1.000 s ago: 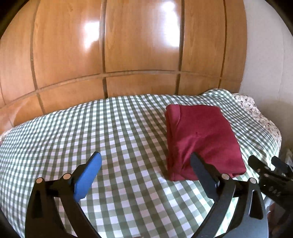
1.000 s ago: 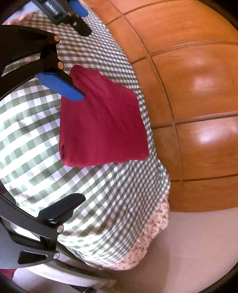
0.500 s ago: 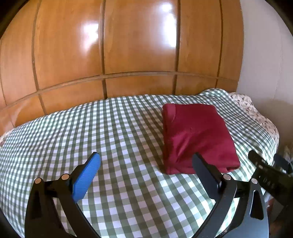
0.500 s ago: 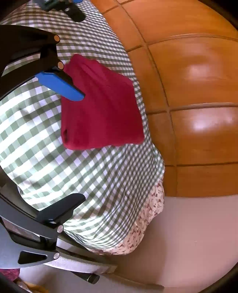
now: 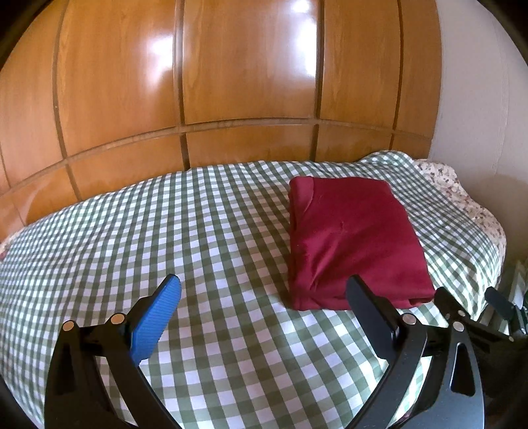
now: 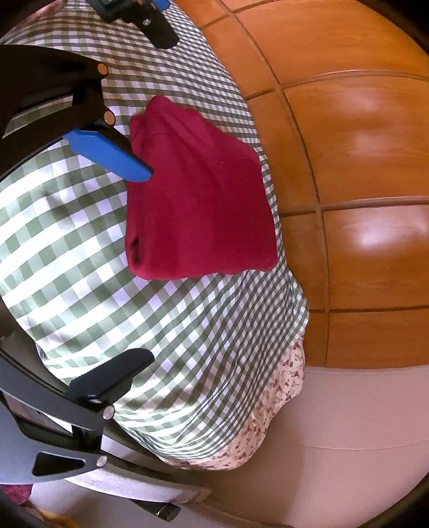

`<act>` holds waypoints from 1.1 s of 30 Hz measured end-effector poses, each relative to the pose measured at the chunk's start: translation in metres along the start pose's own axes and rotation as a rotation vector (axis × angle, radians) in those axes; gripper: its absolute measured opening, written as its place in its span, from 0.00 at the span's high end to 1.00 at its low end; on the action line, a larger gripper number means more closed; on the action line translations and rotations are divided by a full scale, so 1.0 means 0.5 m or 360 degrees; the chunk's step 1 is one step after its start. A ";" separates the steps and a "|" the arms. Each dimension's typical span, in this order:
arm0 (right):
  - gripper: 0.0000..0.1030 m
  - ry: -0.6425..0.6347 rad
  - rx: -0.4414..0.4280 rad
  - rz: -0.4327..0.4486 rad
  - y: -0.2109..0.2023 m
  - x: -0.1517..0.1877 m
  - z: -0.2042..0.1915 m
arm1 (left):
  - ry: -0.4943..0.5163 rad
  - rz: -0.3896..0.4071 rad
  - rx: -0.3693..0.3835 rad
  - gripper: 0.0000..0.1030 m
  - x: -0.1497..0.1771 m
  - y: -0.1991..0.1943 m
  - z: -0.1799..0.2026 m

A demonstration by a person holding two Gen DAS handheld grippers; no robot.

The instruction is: Fold small clothes

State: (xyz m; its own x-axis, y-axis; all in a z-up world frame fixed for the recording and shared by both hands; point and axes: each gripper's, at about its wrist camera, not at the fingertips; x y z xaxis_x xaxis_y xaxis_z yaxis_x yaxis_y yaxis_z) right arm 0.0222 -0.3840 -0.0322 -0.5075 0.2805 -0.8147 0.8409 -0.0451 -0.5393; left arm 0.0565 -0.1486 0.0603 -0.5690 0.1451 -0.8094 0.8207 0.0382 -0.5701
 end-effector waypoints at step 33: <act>0.02 -0.0051 -0.0051 0.0063 -0.035 -0.010 -0.037 | -0.0039 0.0070 -0.0083 0.04 0.008 -0.044 -0.018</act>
State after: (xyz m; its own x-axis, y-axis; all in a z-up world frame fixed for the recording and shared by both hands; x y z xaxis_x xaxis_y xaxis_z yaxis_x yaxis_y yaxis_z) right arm 0.0135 -0.3668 -0.0145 -0.4793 0.2481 -0.8419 0.8656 -0.0247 -0.5001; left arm 0.0364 -0.1401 0.0708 -0.5329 0.1237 -0.8371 0.8461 0.0838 -0.5263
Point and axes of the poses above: each gripper's, at about its wrist camera, not at the fingertips, and y roughly the way its jaws point, z to its right, x to its underside, and after that the axes turned 15 degrees about -x, right-handed
